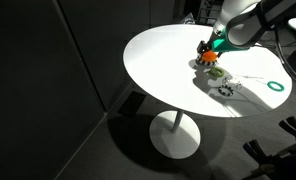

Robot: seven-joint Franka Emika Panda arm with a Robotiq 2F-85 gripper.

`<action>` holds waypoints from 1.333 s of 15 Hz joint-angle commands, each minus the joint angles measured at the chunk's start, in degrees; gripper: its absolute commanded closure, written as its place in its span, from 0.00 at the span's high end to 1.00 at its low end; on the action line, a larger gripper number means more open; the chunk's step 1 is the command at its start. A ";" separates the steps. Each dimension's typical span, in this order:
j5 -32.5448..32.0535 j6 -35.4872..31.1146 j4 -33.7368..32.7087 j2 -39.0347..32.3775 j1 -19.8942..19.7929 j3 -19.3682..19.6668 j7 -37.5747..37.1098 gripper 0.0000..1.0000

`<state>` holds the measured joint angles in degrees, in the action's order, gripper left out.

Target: Remove the orange ring from the ring stacking stand and drop it on the table

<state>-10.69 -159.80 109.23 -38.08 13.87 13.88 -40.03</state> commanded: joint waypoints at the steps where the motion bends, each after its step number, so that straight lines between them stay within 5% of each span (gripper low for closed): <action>1: 1.35 -1.41 -1.73 -1.53 1.04 1.19 -0.10 1.00; 7: 1.41 -2.80 -2.61 -2.83 2.00 2.82 -0.50 1.00; 8: 1.37 -2.93 -2.69 -3.01 2.17 3.09 -0.38 0.94; 9: 1.34 -3.00 -2.82 -3.22 2.48 3.49 -0.46 0.74; 10: 1.36 -3.18 -2.94 -3.31 2.75 3.84 -0.46 0.67; 15: 1.33 -1.65 -2.60 -2.15 4.10 5.16 -0.73 0.47; 20: 1.36 -0.75 -1.06 0.85 4.74 5.58 -0.58 0.39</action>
<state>-10.43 -162.46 107.50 -39.80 17.55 18.57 -40.37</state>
